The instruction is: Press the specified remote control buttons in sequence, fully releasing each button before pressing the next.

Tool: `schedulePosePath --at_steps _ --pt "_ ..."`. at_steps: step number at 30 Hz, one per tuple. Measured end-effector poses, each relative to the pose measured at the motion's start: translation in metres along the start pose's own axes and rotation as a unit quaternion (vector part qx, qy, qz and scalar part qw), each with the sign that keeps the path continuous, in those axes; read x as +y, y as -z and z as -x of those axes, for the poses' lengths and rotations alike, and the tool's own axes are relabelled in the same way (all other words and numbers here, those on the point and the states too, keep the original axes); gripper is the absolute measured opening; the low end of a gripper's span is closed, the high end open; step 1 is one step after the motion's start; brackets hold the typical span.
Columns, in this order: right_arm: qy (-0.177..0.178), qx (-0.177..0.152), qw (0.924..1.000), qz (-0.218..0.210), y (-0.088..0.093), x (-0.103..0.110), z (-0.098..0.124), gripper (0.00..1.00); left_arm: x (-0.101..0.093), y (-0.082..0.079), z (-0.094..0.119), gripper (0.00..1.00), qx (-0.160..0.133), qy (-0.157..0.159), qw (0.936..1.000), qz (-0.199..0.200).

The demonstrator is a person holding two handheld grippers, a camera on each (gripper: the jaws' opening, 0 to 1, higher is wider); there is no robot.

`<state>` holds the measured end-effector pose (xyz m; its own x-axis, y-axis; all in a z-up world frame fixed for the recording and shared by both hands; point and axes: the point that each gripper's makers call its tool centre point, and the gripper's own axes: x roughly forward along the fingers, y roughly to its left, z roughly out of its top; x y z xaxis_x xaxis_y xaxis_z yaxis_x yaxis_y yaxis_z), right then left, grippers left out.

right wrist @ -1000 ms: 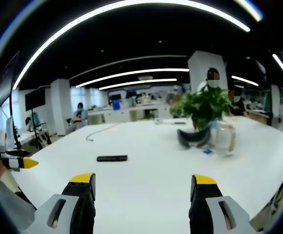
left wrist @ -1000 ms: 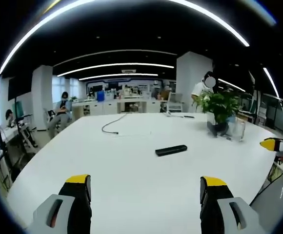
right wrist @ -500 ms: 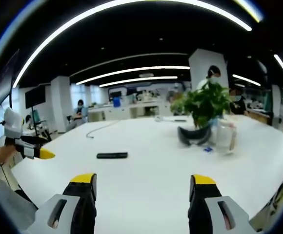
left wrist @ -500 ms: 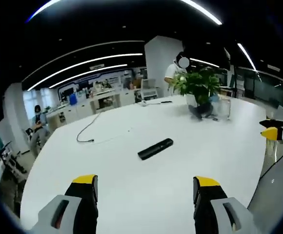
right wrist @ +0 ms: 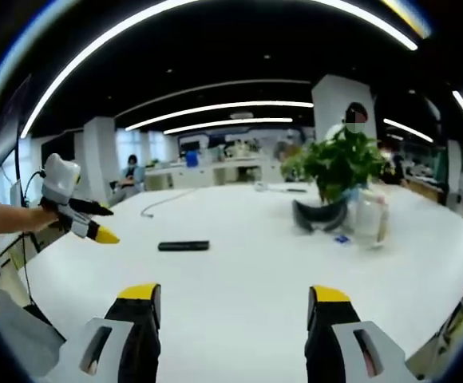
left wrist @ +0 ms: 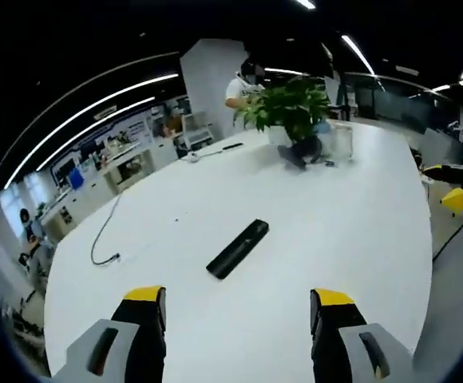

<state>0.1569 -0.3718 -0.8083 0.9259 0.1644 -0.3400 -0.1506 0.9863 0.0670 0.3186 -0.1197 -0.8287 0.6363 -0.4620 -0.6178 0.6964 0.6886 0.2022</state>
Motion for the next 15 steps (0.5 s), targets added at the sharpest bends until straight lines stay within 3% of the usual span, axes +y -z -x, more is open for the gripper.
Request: schedulePosePath --at_steps 4,10,15 --pt "-0.001 0.007 1.0 0.001 0.002 0.0 -0.001 0.72 0.003 -0.011 -0.021 0.71 0.001 0.023 0.9996 -0.015" --pt "0.0 0.014 0.9999 0.003 0.005 0.0 -0.002 0.71 0.006 -0.012 -0.049 0.67 0.036 0.062 0.996 -0.054" --pt "0.001 0.02 0.9998 0.003 0.007 0.0 -0.002 0.71 0.006 -0.012 -0.072 0.6 0.043 0.085 0.993 -0.069"
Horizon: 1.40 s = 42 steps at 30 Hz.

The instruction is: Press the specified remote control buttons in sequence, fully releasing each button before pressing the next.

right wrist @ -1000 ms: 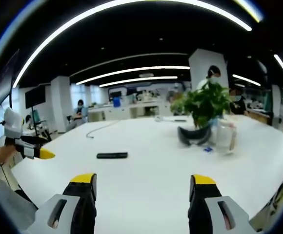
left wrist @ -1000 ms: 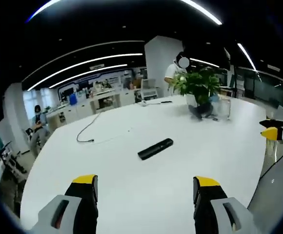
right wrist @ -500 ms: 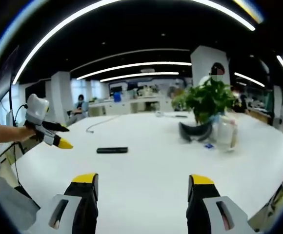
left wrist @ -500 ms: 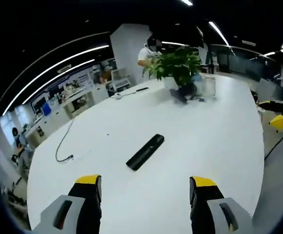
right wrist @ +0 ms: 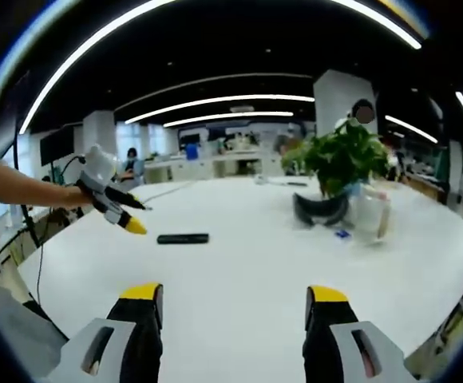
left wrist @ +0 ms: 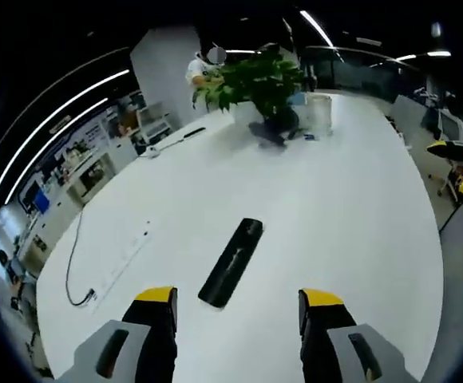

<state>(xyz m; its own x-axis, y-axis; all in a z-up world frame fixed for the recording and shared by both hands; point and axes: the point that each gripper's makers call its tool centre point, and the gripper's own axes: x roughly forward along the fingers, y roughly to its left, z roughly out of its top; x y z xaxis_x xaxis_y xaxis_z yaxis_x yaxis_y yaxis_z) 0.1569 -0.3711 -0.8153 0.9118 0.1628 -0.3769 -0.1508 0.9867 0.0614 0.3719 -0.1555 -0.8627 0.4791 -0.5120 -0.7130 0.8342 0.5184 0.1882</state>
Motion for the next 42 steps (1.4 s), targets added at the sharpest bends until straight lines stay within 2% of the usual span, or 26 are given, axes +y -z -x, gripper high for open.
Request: schedulePosePath --at_steps 7,10,12,15,19,21,24,27,31,34,38,40,41,42 --pt "-0.002 0.009 1.0 0.004 0.003 0.001 -0.001 0.7 0.007 0.01 -0.028 0.54 0.035 0.024 0.9989 -0.021" --pt "-0.002 0.012 0.9999 0.004 0.004 0.002 -0.002 0.7 0.012 0.022 -0.042 0.52 0.062 0.041 0.9967 -0.032" --pt "-0.002 0.015 0.9999 0.004 0.004 0.001 -0.002 0.7 0.019 0.026 -0.05 0.51 0.07 0.037 0.9958 -0.046" --pt "-0.002 0.019 0.9998 0.005 0.006 0.001 -0.003 0.69 0.022 0.029 -0.057 0.45 0.079 0.055 0.995 -0.026" --pt "-0.002 0.024 0.9997 0.007 0.008 0.001 -0.004 0.69 0.027 0.034 -0.067 0.44 0.09 0.069 0.9933 -0.024" --pt "-0.002 0.027 0.9996 0.007 0.008 0.001 -0.004 0.69 0.023 0.041 -0.07 0.44 0.108 0.095 0.9896 -0.003" --pt "-0.004 0.031 0.9995 0.007 0.01 0.002 -0.005 0.69 0.027 0.047 -0.078 0.38 0.123 0.103 0.9871 0.0" --pt "-0.004 0.033 0.9994 0.008 0.01 0.002 -0.005 0.69 0.027 0.048 -0.079 0.37 0.128 0.115 0.985 0.005" --pt "-0.003 0.035 0.9993 0.009 0.011 0.002 -0.005 0.68 0.027 0.05 -0.08 0.35 0.136 0.123 0.9829 -0.01" --pt "-0.003 0.035 0.9994 0.01 0.011 0.002 -0.005 0.68 0.029 0.05 -0.08 0.29 0.139 0.123 0.9826 -0.011" --pt "-0.003 0.033 0.9994 0.011 0.01 0.003 -0.005 0.68 0.028 0.051 -0.079 0.25 0.143 0.13 0.9807 -0.03" --pt "-0.003 0.032 0.9994 0.011 0.01 0.002 -0.005 0.68 0.023 0.051 -0.077 0.24 0.144 0.145 0.9765 -0.07" --pt "-0.003 0.031 0.9995 0.01 0.01 0.002 -0.005 0.68 0.023 0.05 -0.077 0.23 0.142 0.135 0.9771 -0.084" --pt "-0.003 0.03 0.9995 0.01 0.01 0.002 -0.004 0.68 0.022 0.05 -0.076 0.23 0.145 0.131 0.9775 -0.079"
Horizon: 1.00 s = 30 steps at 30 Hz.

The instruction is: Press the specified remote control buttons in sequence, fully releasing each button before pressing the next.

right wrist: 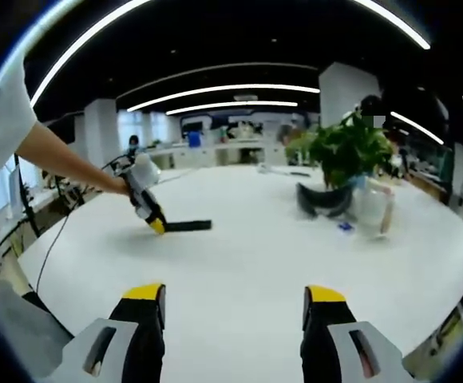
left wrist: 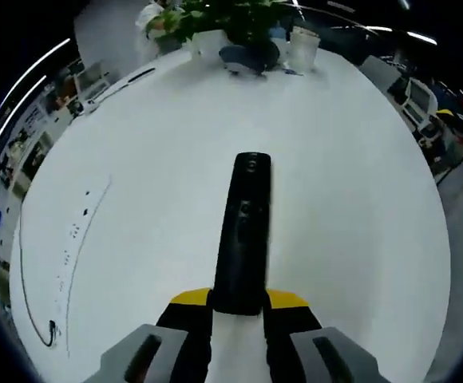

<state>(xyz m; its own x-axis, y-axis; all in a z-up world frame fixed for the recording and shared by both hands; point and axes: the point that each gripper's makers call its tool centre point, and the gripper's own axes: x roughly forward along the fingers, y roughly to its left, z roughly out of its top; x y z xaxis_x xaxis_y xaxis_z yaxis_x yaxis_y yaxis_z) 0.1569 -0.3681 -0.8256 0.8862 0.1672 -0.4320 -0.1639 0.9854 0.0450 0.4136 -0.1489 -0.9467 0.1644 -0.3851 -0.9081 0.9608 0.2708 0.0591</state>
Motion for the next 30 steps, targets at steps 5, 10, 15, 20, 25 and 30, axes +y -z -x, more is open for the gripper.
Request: schedulePosePath --at_steps 5,10,15,20,25,30 --pt "0.0 -0.004 1.0 0.0 -0.001 0.0 0.001 0.68 -0.005 0.001 0.001 0.23 0.004 0.006 0.9999 0.009" --pt "0.0 -0.008 1.0 -0.001 -0.002 0.0 0.002 0.68 -0.009 0.002 0.005 0.22 0.002 0.005 1.0 0.005" --pt "-0.001 -0.012 0.9999 -0.003 -0.004 0.0 0.002 0.68 -0.016 0.003 0.01 0.22 0.004 0.007 1.0 0.005" --pt "0.0 -0.016 0.9999 -0.006 -0.005 -0.001 0.003 0.68 -0.027 0.006 0.012 0.22 0.009 0.015 0.9998 -0.003" --pt "-0.006 -0.021 0.9998 -0.006 -0.007 0.001 0.004 0.67 -0.041 0.01 0.013 0.22 0.013 0.02 0.9997 -0.003" --pt "-0.009 -0.022 0.9997 -0.01 -0.007 0.002 0.005 0.63 -0.058 0.013 0.013 0.22 0.012 0.028 0.9995 -0.001"
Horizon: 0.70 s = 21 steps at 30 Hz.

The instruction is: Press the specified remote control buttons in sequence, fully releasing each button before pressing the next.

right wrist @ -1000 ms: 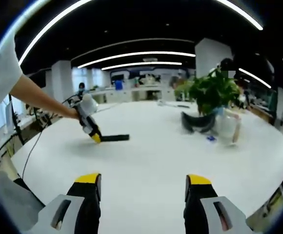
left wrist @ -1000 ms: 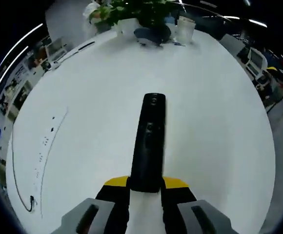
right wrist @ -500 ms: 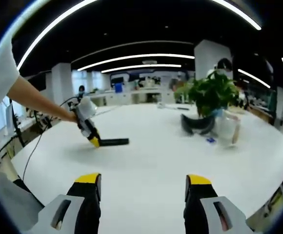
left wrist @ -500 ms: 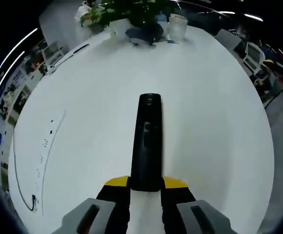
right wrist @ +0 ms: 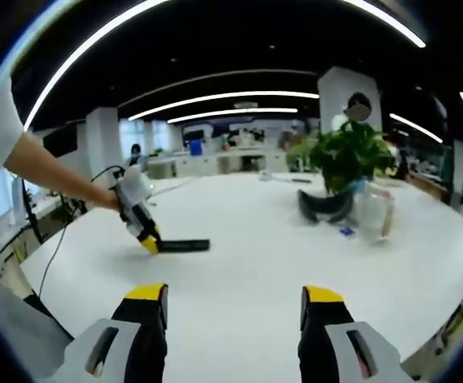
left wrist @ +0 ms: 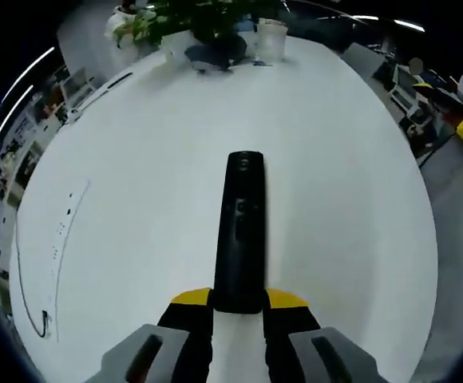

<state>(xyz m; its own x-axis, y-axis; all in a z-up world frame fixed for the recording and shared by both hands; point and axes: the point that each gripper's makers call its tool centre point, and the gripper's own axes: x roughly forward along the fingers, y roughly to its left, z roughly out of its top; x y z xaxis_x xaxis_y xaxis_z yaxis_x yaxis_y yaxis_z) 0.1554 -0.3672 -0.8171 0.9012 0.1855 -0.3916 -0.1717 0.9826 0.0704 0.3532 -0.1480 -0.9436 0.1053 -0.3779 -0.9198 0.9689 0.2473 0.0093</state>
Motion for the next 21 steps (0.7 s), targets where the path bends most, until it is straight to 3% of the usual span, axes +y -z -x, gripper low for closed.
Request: schedulePosePath --at_steps 8,14,19,21 --pt "-0.011 -0.009 0.9998 -0.015 -0.004 0.002 0.004 0.45 -0.023 0.002 0.003 0.22 0.004 0.007 0.9999 -0.01" --pt "-0.024 -0.004 0.9994 -0.024 -0.003 0.006 0.005 0.25 -0.04 0.006 0.004 0.22 0.008 0.012 0.9998 -0.016" --pt "-0.034 -0.002 0.999 -0.03 -0.002 0.009 0.008 0.02 -0.053 0.01 0.004 0.22 0.015 0.017 0.9995 -0.023" --pt "-0.033 0.002 0.9991 -0.027 -0.002 0.01 0.009 0.0 -0.058 0.011 0.004 0.22 0.017 0.019 0.9993 -0.027"
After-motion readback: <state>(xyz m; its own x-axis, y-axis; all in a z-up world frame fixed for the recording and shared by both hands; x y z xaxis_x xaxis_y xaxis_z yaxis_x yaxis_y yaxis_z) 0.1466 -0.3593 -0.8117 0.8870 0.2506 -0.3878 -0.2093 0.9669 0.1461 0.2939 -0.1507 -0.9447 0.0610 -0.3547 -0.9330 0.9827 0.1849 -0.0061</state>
